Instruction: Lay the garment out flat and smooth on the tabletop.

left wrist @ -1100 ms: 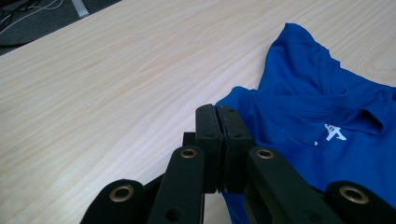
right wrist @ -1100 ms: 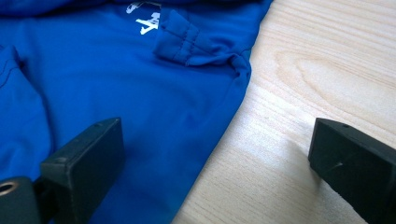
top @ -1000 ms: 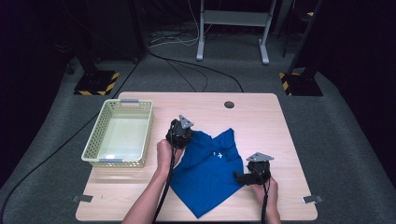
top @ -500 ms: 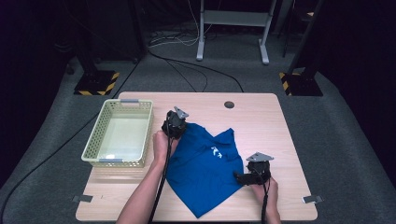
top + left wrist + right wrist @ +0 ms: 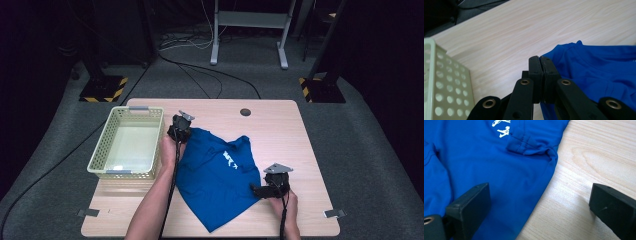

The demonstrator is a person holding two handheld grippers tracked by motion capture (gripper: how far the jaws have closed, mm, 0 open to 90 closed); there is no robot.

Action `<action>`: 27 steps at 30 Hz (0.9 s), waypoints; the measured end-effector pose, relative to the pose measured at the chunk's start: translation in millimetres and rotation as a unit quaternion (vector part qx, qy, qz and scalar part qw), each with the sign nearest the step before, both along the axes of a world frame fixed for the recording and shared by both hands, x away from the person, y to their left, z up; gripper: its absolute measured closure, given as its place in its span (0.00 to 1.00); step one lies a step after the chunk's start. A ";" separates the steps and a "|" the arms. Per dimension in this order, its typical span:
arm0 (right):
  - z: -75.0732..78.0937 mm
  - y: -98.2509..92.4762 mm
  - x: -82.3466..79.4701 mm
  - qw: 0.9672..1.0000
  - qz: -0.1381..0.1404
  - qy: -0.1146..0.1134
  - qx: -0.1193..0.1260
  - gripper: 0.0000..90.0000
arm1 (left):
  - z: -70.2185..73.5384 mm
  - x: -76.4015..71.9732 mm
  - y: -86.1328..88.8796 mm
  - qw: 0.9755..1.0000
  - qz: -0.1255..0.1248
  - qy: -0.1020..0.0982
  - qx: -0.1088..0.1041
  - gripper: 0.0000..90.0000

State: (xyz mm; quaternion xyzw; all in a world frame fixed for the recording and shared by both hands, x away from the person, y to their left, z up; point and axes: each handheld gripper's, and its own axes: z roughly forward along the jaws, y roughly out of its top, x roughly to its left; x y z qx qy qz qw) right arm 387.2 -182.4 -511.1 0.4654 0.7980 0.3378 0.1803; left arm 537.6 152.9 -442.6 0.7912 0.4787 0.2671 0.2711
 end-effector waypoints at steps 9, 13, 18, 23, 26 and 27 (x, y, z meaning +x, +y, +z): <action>0.0 0.0 0.0 1.000 0.000 0.000 0.000 0.04 | -20.4 8.2 10.7 0.998 0.039 0.037 -0.015 0.87; 0.0 0.0 0.0 1.000 0.000 0.000 0.000 0.04 | -21.2 2.9 5.3 0.998 0.031 0.039 -0.024 0.63; 0.0 0.0 0.0 1.000 0.000 0.000 0.000 0.04 | -17.8 -7.0 1.5 0.998 0.021 0.034 -0.039 0.38; 0.0 -0.1 0.0 1.000 0.000 0.000 0.000 0.04 | -11.5 -24.1 0.5 0.998 0.010 0.018 -0.054 0.27; 0.0 -0.1 0.1 1.000 0.000 0.000 0.001 0.04 | -10.5 -37.6 -0.4 0.998 -0.004 0.012 -0.065 0.23; 0.0 -0.1 0.0 1.000 0.000 0.000 0.001 0.04 | -10.7 -42.6 -0.9 0.998 -0.011 0.011 -0.066 0.23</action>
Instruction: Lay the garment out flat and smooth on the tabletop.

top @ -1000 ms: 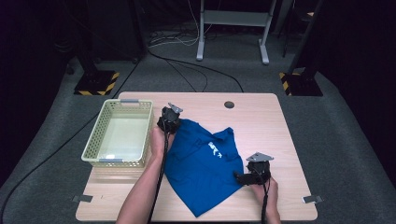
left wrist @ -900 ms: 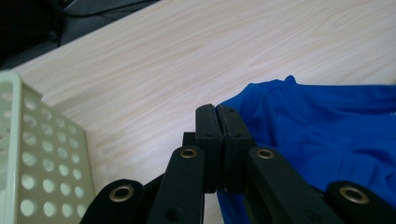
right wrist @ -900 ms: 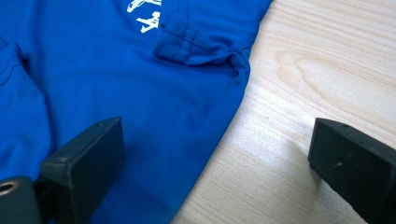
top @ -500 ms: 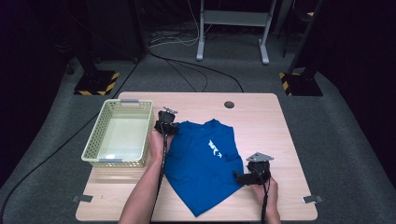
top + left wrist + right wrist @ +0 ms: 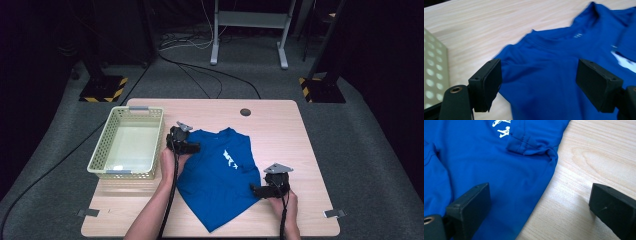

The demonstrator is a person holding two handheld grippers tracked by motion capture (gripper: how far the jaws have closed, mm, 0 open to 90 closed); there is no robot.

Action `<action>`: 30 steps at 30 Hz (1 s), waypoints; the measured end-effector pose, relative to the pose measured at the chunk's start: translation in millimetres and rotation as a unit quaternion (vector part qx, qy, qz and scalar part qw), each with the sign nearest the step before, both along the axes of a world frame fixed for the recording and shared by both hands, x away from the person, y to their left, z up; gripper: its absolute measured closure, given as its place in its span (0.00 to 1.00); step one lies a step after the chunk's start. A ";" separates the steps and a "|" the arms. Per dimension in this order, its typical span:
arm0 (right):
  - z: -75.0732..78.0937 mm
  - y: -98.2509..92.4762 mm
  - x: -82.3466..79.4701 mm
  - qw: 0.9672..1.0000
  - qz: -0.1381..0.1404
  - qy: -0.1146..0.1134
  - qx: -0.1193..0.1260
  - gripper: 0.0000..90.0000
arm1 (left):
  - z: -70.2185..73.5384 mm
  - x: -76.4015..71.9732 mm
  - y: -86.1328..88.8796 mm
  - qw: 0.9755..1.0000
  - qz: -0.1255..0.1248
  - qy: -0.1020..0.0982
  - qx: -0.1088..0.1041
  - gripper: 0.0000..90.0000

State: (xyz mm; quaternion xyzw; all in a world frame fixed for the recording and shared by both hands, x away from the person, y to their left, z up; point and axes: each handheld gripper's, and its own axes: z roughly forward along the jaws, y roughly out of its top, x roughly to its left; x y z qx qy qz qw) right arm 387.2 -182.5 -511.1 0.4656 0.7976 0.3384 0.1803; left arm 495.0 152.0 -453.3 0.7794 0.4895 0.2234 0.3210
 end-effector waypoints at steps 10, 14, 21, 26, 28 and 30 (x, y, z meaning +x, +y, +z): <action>0.0 0.0 0.0 1.000 0.000 0.000 0.000 0.04 | -18.1 -59.4 -7.4 0.997 -0.082 0.000 -0.018 0.14; 0.0 0.0 0.0 1.000 0.000 0.000 0.000 0.04 | -27.4 -79.7 -8.0 0.995 -0.100 0.003 -0.008 0.11; 0.0 0.3 -0.2 1.000 -0.002 0.000 0.000 0.04 | -45.8 -98.0 -6.8 0.994 -0.105 0.005 0.000 0.10; 0.0 0.2 -0.2 1.000 -0.002 0.000 -0.001 0.04 | -54.2 -101.7 -7.2 0.993 -0.117 0.005 0.007 0.10; 0.0 0.2 -0.2 1.000 -0.002 0.000 -0.001 0.04 | -57.2 -102.3 -4.9 0.993 -0.115 0.008 -0.015 0.10; 0.0 0.3 -0.2 1.000 -0.002 0.000 -0.001 0.04 | -57.3 -102.1 -4.5 0.993 -0.115 0.008 -0.016 0.10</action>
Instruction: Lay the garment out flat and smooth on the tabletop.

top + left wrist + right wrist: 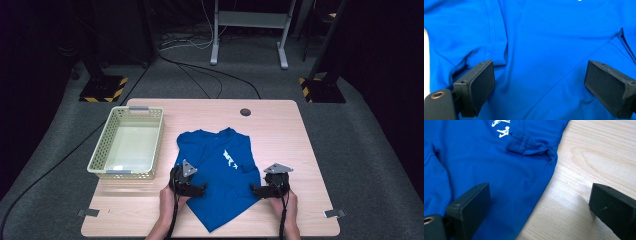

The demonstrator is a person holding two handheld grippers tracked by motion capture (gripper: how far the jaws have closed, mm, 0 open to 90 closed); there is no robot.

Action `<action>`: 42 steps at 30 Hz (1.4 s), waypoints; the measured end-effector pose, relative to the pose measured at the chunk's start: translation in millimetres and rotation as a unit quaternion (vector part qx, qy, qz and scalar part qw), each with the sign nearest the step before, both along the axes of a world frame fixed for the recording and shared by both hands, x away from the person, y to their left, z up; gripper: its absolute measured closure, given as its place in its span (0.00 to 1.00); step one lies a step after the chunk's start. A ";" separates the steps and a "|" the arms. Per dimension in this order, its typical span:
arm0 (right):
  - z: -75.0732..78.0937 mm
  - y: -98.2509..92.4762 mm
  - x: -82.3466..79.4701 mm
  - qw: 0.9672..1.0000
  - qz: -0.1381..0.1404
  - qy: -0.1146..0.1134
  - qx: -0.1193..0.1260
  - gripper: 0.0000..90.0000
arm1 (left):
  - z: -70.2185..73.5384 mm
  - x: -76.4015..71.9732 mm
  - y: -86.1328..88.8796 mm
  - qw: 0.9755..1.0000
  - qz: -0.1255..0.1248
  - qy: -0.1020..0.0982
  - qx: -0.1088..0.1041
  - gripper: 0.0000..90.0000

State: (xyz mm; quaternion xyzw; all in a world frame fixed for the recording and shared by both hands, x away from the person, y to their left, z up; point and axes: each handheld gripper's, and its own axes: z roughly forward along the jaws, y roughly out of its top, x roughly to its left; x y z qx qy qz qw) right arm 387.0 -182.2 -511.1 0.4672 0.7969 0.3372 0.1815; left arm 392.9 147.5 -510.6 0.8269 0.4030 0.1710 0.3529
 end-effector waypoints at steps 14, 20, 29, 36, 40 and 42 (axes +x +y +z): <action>0.2 -9.0 -15.6 1.000 -0.012 -0.002 -0.003 0.04 | -0.3 -0.1 -10.2 1.000 -0.018 0.005 -0.003 0.10; 0.4 -14.5 -21.1 1.000 -0.014 0.000 -0.002 0.03 | -0.2 0.0 -13.8 1.000 -0.029 0.006 -0.004 0.10; 11.4 -3.6 -4.6 1.000 0.000 -0.002 -0.002 0.06 | -0.2 0.0 -13.6 1.000 -0.029 0.006 -0.004 0.10; 28.2 23.3 25.8 1.000 0.010 -0.008 -0.019 0.16 | -0.1 0.0 -13.2 0.999 -0.031 0.006 -0.005 0.11; 28.3 35.7 44.7 1.000 0.008 0.006 -0.019 0.18 | -0.1 0.0 -13.1 1.000 -0.030 0.006 -0.006 0.12; 28.2 42.0 51.5 1.000 0.006 0.007 -0.028 0.21 | -0.1 0.0 -13.1 1.000 -0.030 0.006 -0.006 0.12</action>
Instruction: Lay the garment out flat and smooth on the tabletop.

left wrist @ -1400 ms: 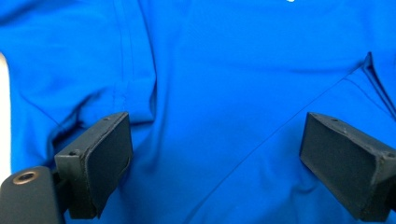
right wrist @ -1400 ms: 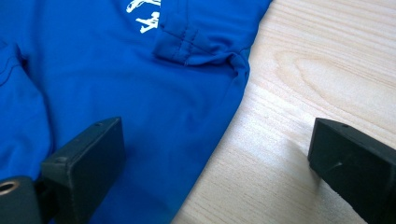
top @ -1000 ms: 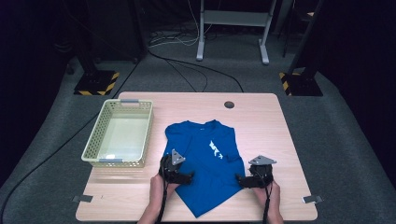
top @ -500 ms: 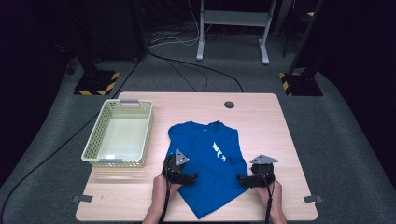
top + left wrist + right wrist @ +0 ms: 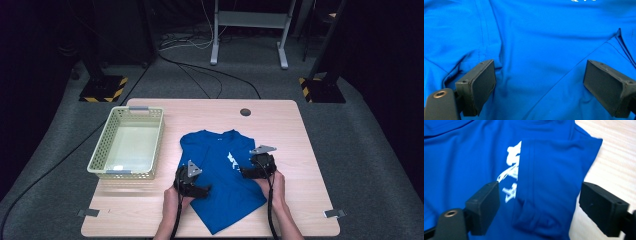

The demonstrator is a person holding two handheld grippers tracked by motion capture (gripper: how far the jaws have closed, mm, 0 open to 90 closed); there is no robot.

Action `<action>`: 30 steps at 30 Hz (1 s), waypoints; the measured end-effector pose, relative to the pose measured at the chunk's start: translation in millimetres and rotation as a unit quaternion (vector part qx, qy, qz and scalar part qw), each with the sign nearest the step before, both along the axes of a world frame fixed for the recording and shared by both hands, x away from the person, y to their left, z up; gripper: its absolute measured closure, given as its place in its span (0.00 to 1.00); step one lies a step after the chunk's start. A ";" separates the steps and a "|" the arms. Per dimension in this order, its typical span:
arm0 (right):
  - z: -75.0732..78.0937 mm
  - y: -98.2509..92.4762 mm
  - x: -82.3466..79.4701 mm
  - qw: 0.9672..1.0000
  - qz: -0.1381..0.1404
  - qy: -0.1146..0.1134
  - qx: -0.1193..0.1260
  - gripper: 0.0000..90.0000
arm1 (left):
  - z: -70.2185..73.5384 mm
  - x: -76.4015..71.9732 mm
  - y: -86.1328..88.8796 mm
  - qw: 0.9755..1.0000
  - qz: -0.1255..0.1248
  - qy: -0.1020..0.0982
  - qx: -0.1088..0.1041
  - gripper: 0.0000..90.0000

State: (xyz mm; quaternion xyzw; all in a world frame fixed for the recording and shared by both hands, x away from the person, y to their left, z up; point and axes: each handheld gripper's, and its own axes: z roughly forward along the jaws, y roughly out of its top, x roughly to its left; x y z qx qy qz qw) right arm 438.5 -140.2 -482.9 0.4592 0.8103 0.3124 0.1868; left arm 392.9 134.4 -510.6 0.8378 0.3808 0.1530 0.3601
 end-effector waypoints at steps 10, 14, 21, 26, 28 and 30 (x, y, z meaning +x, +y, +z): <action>-8.5 18.4 20.2 0.999 -0.003 0.021 -0.024 0.42 | 0.2 -0.2 0.9 1.000 -0.003 -0.002 -0.002 0.14; -10.7 19.1 22.5 0.999 -0.007 0.018 -0.025 0.52 | 0.2 -0.4 1.1 1.000 -0.002 -0.003 -0.003 0.16; -11.8 18.5 21.8 1.000 -0.004 0.020 -0.004 0.76 | 0.3 -0.6 1.2 1.000 -0.002 -0.004 -0.003 0.16; -11.2 22.1 21.2 1.000 0.005 0.014 -0.015 0.86 | 0.2 -0.6 1.2 1.000 -0.001 -0.004 -0.004 0.16; -11.3 22.6 21.5 1.000 0.005 0.010 -0.019 0.89 | 0.2 -0.7 1.2 1.000 -0.002 -0.004 -0.003 0.16; -10.8 22.1 21.5 1.000 0.002 0.007 -0.015 0.93 | 0.3 -0.7 1.2 1.000 -0.002 -0.004 -0.003 0.16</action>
